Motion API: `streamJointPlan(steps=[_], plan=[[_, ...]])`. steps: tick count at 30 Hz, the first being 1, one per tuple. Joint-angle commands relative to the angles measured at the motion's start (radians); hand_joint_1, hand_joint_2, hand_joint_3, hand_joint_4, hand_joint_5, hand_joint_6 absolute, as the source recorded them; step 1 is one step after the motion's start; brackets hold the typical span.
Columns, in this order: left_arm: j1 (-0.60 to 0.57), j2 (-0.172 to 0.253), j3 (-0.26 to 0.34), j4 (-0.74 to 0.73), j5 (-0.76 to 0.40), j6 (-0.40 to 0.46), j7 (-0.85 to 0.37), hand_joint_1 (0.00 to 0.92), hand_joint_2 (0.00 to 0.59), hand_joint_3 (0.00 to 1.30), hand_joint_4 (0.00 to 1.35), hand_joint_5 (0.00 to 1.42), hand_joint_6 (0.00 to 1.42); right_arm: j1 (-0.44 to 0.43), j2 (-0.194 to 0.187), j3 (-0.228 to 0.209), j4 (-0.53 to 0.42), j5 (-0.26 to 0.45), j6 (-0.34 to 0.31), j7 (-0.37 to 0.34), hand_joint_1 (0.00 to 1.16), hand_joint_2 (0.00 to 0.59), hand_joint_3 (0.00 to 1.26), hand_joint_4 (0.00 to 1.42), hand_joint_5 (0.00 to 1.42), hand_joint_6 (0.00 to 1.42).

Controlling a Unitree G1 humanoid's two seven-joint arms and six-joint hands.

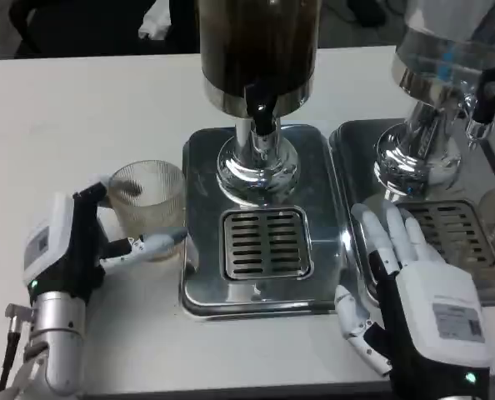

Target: Grasp the cup under the faucet to collect the drink, then remove the cup.

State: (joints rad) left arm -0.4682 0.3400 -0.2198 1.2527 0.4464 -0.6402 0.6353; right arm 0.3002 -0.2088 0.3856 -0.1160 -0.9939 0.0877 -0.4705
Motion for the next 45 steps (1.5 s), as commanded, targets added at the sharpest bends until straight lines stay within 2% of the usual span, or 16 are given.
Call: streamJointPlan(steps=[1,13,34,39,45], plan=[[0.000,-0.004,-0.004,-0.008,0.010,-0.028,0.023,0.706,0.000,1.01,1.18,1.26,1.42,-0.007,-0.005,-0.003,0.003,0.006,-0.005,-0.003,0.09,0.550,0.08,0.00,0.03,0.17],[0.027,0.002,-0.005,-0.039,0.023,-0.086,0.061,0.707,0.000,0.99,1.16,1.24,1.42,-0.007,-0.004,-0.006,0.003,0.012,-0.004,-0.001,0.09,0.550,0.08,0.00,0.04,0.19],[0.028,-0.011,-0.012,-0.077,0.052,-0.128,0.090,0.692,0.000,0.97,1.13,1.21,1.42,-0.009,-0.008,-0.008,0.005,0.025,-0.005,0.005,0.09,0.550,0.08,0.00,0.04,0.21],[0.024,-0.021,-0.022,-0.078,0.059,-0.129,0.087,0.692,0.000,0.97,1.13,1.21,1.42,-0.009,-0.008,-0.009,0.006,0.027,-0.005,0.004,0.09,0.550,0.08,0.00,0.04,0.21],[-0.005,-0.060,-0.056,-0.067,0.090,-0.111,0.077,0.689,0.000,0.97,1.13,1.21,1.42,-0.006,-0.004,-0.009,0.001,0.023,-0.001,-0.001,0.09,0.550,0.08,0.00,0.04,0.22]])
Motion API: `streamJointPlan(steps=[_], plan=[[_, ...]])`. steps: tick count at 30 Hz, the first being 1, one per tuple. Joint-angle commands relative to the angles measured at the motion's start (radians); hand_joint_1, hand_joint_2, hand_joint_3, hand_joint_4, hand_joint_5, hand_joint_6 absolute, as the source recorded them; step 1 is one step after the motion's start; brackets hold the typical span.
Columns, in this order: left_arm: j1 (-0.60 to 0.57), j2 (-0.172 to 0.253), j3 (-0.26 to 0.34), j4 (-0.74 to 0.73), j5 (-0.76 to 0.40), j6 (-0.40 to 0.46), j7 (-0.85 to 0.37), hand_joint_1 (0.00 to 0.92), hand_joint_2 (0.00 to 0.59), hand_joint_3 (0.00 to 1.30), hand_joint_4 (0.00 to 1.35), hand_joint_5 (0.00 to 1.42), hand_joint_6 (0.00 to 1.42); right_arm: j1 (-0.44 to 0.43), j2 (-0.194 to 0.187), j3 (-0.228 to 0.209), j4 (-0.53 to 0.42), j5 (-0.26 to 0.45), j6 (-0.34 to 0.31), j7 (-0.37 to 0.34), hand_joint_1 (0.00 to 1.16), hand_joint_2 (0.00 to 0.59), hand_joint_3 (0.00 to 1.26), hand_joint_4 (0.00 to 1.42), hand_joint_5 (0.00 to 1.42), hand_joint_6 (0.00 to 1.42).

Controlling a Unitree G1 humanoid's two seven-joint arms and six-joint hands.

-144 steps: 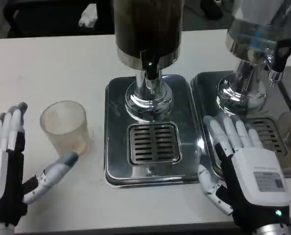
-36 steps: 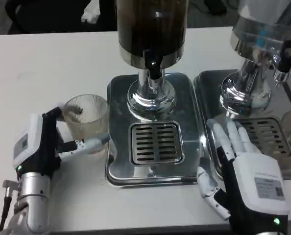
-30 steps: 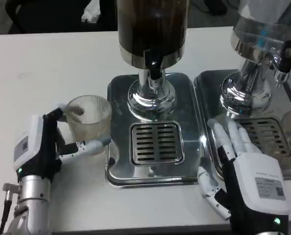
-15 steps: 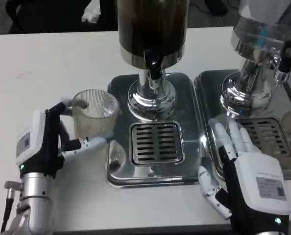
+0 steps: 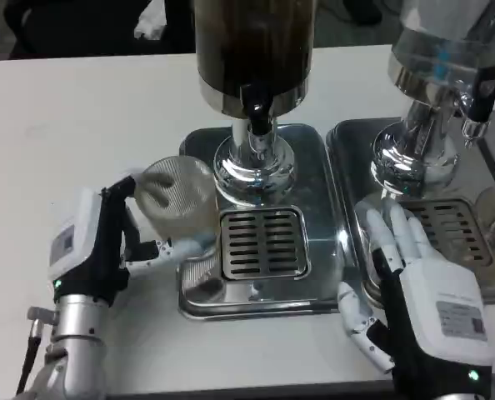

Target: Grasp the cup under the faucet to collect the drink, then remove the cup.

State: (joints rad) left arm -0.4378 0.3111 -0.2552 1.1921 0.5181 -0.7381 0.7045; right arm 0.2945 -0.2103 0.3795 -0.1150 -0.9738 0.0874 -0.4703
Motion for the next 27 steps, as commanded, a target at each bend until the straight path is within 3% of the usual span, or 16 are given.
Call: streamJointPlan(steps=[1,27], plan=[[-0.041,-0.037,-0.025,-0.006,0.021,-0.012,0.007,0.688,0.000,0.97,1.13,1.21,1.42,0.000,-0.002,-0.003,0.000,0.003,0.001,-0.002,0.09,0.550,0.08,0.00,0.04,0.22],[-0.172,-0.125,-0.126,0.058,0.085,0.074,-0.068,0.692,0.000,0.97,1.14,1.21,1.42,0.019,0.031,-0.003,-0.001,-0.005,0.024,-0.035,0.09,0.539,0.08,0.00,0.04,0.23]])
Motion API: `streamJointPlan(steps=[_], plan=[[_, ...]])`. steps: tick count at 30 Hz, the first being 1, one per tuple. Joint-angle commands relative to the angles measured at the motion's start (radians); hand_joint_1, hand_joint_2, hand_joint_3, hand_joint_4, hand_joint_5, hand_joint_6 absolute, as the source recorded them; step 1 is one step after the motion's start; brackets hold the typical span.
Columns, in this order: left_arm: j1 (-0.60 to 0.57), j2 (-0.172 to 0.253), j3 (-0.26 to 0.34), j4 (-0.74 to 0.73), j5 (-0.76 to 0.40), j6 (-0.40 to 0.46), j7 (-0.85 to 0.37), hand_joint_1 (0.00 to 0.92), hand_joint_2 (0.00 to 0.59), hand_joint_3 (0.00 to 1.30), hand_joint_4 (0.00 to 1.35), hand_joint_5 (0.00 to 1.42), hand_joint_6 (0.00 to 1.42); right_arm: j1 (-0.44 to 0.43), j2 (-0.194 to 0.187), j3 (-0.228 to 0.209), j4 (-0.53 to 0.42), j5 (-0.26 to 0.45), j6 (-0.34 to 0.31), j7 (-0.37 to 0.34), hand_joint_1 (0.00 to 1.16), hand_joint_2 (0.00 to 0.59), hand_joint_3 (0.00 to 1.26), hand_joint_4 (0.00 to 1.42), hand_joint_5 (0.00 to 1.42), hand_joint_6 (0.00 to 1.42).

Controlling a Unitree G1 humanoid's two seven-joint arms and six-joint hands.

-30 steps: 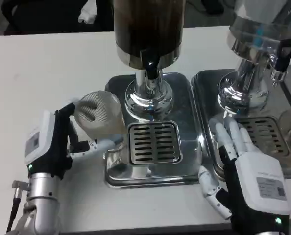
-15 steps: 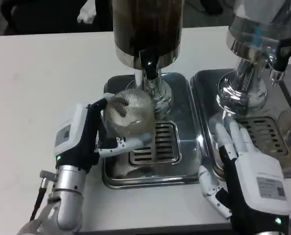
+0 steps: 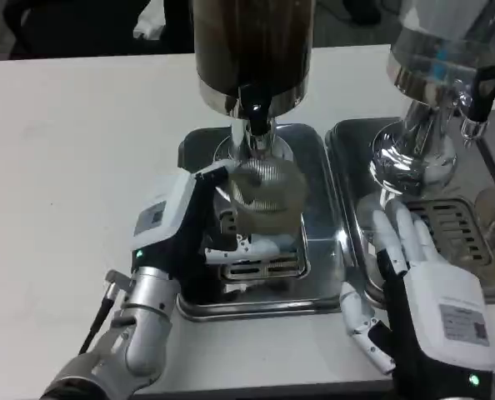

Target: Grasp the cup under the faucet to collect the drink, then remove the cup.

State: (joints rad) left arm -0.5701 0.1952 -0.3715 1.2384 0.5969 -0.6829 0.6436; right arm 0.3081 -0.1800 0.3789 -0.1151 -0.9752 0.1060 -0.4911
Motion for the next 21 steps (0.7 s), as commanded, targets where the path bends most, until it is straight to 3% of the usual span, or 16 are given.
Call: streamJointPlan(steps=[1,8,10,11,16,18,21], plan=[[-0.042,-0.011,-0.011,0.014,0.006,0.023,-0.008,0.692,0.000,0.97,1.14,1.21,1.42,0.005,0.002,-0.002,-0.001,-0.004,0.006,-0.014,0.09,0.539,0.08,0.00,0.04,0.23],[-0.039,-0.003,-0.025,0.018,0.015,0.048,-0.006,0.695,0.000,0.94,1.09,1.18,1.41,0.009,0.009,-0.004,0.001,-0.002,0.007,-0.019,0.09,0.535,0.08,0.00,0.04,0.23],[-0.031,0.001,-0.023,0.018,0.007,0.041,-0.017,0.599,0.000,0.74,0.85,0.96,1.15,0.009,0.010,-0.004,0.003,0.000,0.006,-0.018,0.09,0.535,0.08,0.00,0.04,0.23],[-0.028,0.003,-0.021,0.018,0.003,0.035,-0.022,0.542,0.006,0.68,0.79,0.93,1.09,0.008,0.010,-0.004,0.003,0.001,0.005,-0.018,0.09,0.535,0.08,0.00,0.04,0.23],[-0.018,0.008,-0.012,0.014,-0.012,0.007,-0.042,0.301,0.035,0.51,0.67,0.83,0.96,0.002,0.006,-0.006,0.008,0.005,0.000,-0.014,0.09,0.535,0.08,0.00,0.04,0.23],[-0.013,0.010,-0.007,0.012,-0.018,-0.004,-0.046,0.274,0.035,0.49,0.66,0.82,0.96,0.000,0.006,-0.007,0.009,0.007,-0.002,-0.013,0.09,0.535,0.08,0.00,0.04,0.23],[-0.005,0.013,-0.002,0.006,-0.016,-0.018,-0.032,0.220,0.037,0.37,0.54,0.71,0.83,-0.002,0.005,-0.008,0.011,0.010,-0.003,-0.013,0.09,0.535,0.08,0.00,0.04,0.23]])
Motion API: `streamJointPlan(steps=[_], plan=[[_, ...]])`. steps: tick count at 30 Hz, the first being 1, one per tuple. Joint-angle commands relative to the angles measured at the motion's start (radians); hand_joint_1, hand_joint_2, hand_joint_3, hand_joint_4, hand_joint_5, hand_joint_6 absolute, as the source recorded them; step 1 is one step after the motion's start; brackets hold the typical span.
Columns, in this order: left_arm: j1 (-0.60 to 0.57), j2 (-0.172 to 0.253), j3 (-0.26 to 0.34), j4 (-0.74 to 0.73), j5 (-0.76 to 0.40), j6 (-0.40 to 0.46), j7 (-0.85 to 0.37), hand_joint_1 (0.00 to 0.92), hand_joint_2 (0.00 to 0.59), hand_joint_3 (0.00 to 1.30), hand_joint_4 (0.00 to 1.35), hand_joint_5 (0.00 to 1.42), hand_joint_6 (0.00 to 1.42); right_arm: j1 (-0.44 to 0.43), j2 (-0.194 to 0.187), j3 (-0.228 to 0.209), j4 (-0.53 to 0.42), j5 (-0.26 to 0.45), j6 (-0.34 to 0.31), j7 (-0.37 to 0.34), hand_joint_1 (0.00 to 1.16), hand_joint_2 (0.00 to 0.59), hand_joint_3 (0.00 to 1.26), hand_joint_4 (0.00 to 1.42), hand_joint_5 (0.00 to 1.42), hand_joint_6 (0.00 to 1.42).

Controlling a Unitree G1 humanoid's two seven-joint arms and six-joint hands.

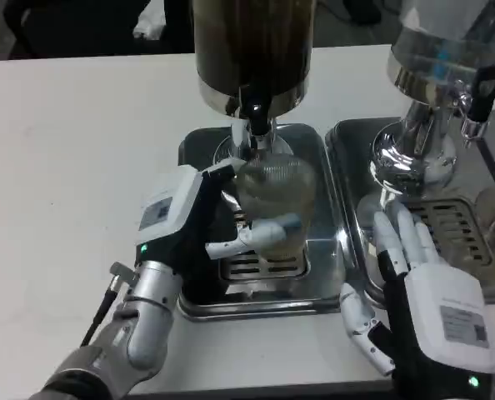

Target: Grasp the cup under the faucet to collect the drink, then remove the cup.

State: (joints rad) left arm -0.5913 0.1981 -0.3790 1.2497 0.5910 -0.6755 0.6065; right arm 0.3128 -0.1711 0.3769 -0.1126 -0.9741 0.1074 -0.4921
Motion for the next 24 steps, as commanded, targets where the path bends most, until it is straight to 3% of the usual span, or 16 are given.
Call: streamJointPlan(steps=[1,10,16,24], plan=[[0.018,0.010,0.005,-0.007,-0.007,-0.027,0.010,0.206,0.039,0.34,0.52,0.69,0.79,-0.008,-0.005,-0.008,0.010,0.012,-0.007,-0.010,0.09,0.535,0.08,0.00,0.04,0.23],[0.055,0.038,0.008,-0.044,0.004,-0.067,0.065,0.108,0.035,0.24,0.43,0.60,0.70,-0.034,-0.023,-0.014,0.027,0.032,-0.019,0.000,0.09,0.535,0.08,0.00,0.04,0.23],[0.098,0.068,0.059,-0.090,-0.048,-0.142,0.063,0.034,0.005,0.19,0.41,0.59,0.69,-0.068,-0.046,-0.032,0.041,0.063,-0.026,0.013,0.09,0.535,0.08,0.00,0.04,0.23],[0.177,0.158,0.144,-0.206,-0.110,-0.262,0.033,0.000,0.000,0.13,0.37,0.57,0.65,-0.091,-0.058,-0.041,0.049,0.075,-0.031,0.019,0.09,0.523,0.06,0.00,0.04,0.23]])
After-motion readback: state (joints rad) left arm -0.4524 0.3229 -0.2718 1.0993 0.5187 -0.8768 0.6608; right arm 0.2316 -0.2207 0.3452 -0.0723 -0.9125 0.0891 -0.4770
